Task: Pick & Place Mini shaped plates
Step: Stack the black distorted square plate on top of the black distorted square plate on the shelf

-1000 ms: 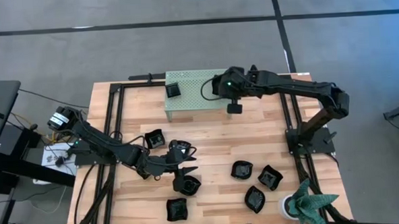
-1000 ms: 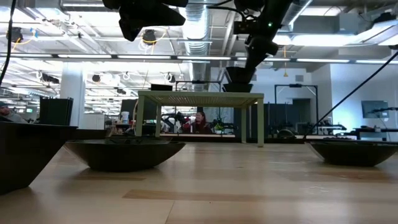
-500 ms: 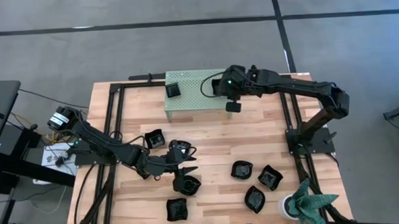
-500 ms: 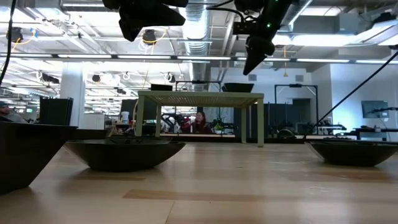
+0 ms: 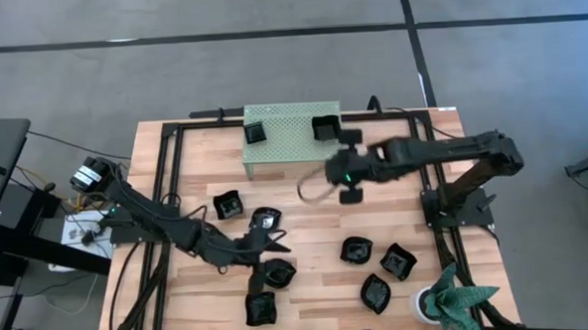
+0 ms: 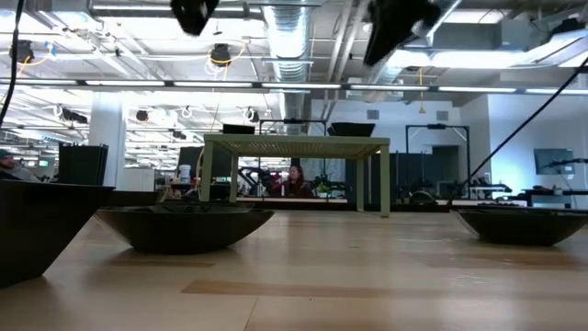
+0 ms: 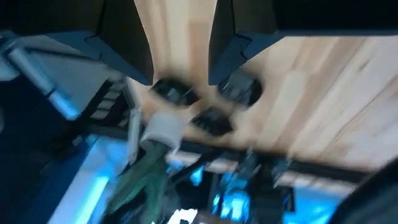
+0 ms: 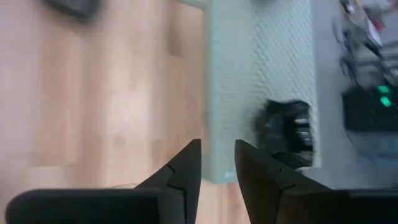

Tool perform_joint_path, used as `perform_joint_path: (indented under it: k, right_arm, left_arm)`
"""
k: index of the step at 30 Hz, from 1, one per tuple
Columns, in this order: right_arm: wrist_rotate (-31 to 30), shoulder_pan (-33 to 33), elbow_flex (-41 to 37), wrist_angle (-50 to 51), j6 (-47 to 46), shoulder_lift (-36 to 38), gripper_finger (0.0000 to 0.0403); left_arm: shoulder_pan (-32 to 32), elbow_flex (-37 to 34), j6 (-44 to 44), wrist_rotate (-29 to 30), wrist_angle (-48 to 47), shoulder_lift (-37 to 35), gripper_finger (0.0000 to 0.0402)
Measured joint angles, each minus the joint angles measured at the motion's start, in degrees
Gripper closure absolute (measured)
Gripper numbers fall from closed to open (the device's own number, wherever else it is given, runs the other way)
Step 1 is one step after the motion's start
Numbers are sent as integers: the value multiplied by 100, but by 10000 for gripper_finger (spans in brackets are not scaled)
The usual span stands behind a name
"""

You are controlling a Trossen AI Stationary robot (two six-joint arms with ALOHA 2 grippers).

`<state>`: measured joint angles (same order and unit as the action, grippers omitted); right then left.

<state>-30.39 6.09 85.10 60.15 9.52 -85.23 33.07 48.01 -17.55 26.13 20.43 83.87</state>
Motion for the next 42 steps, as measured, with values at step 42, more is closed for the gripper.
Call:
perform_joint_path:
  k: [42]
  right_arm:
    - [203,3090,-3973,-4717,-2399,1097,327]
  left_arm:
    - [1449,2157,-3393,-1703,-3673,2531,266]
